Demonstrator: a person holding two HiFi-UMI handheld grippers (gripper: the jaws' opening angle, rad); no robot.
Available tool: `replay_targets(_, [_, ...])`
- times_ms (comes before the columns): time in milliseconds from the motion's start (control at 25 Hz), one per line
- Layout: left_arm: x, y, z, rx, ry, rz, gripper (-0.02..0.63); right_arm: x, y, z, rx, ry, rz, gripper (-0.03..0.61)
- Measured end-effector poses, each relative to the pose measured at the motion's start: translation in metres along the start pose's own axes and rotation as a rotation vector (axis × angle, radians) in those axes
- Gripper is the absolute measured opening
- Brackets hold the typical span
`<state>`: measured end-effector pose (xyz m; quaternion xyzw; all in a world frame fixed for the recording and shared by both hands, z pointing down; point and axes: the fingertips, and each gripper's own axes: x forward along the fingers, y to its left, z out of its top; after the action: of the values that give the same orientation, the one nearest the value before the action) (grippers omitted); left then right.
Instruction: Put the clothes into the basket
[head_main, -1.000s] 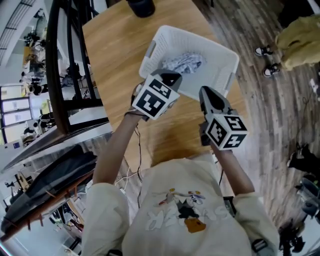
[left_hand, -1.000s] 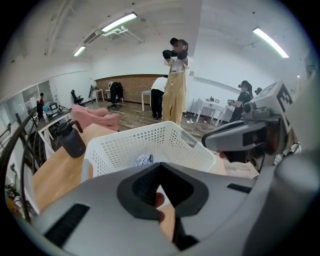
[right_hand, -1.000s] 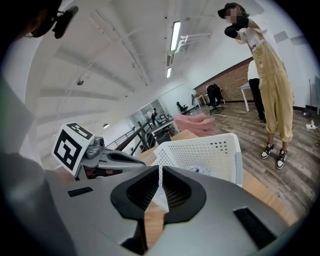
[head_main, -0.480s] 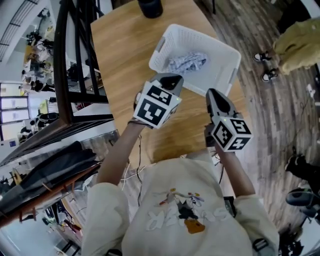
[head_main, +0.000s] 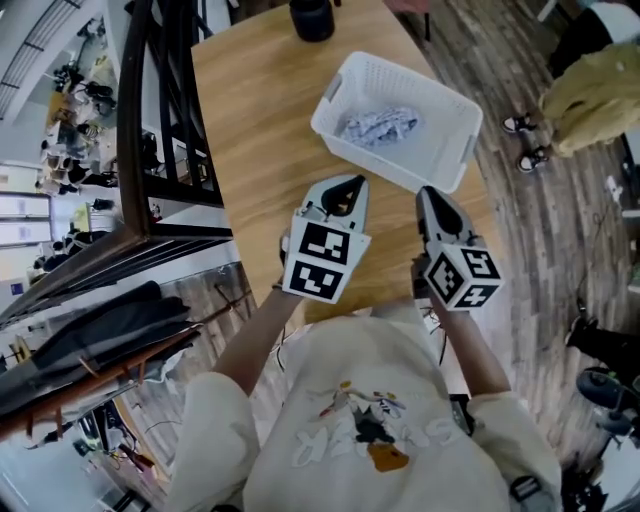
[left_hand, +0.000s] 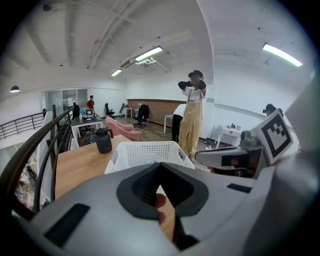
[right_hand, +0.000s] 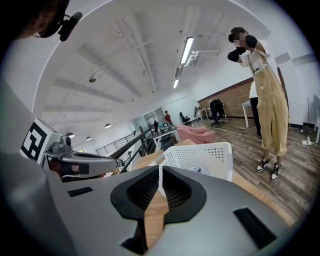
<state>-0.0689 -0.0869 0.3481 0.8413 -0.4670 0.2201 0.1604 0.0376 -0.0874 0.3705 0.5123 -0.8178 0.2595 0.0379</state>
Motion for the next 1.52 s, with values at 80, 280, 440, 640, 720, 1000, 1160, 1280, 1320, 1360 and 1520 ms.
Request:
replay_targets(80, [-0.010, -0.004, 0.002, -0.021, -0.030, 0.006, 0.000, -0.005, 0.005, 0.003, -0.023, -0.015, -0.006, 0.032])
replay_targets(280, [-0.041, -0.010, 0.006, -0.065, -0.097, 0.026, 0.000, -0.018, 0.022, 0.004, -0.096, -0.040, -0.007, 0.032])
replay_targets(440, [-0.068, -0.020, 0.010, -0.077, -0.154, 0.012, 0.000, -0.034, 0.037, 0.008, -0.148, -0.085, -0.015, 0.032])
replay_targets(640, [-0.096, -0.034, -0.007, -0.107, -0.172, -0.003, 0.000, -0.061, 0.065, 0.007, -0.205, -0.123, -0.002, 0.032])
replay_targets(720, [-0.104, -0.036, -0.014, -0.125, -0.179, -0.003, 0.000, -0.071, 0.076, 0.006, -0.240, -0.135, 0.008, 0.032])
replay_targets(1000, [-0.129, -0.037, -0.044, -0.153, -0.181, 0.014, 0.000, -0.096, 0.095, -0.016, -0.284, -0.146, 0.030, 0.032])
replay_targets(1160, [-0.134, -0.037, -0.057, -0.162, -0.173, 0.018, 0.000, -0.097, 0.099, -0.030, -0.280, -0.134, 0.044, 0.032])
replay_targets(1280, [-0.135, -0.040, -0.067, -0.171, -0.162, 0.017, 0.000, -0.096, 0.104, -0.037, -0.301, -0.118, 0.055, 0.032])
replay_targets(1320, [-0.135, -0.042, -0.069, -0.175, -0.160, 0.015, 0.000, -0.096, 0.106, -0.036, -0.306, -0.119, 0.061, 0.032])
replay_targets(1360, [-0.135, -0.045, -0.070, -0.179, -0.158, 0.011, 0.000, -0.096, 0.109, -0.035, -0.310, -0.121, 0.067, 0.032])
replay_targets(1520, [-0.138, -0.051, -0.073, -0.186, -0.170, 0.001, 0.000, -0.096, 0.116, -0.036, -0.317, -0.131, 0.081, 0.032])
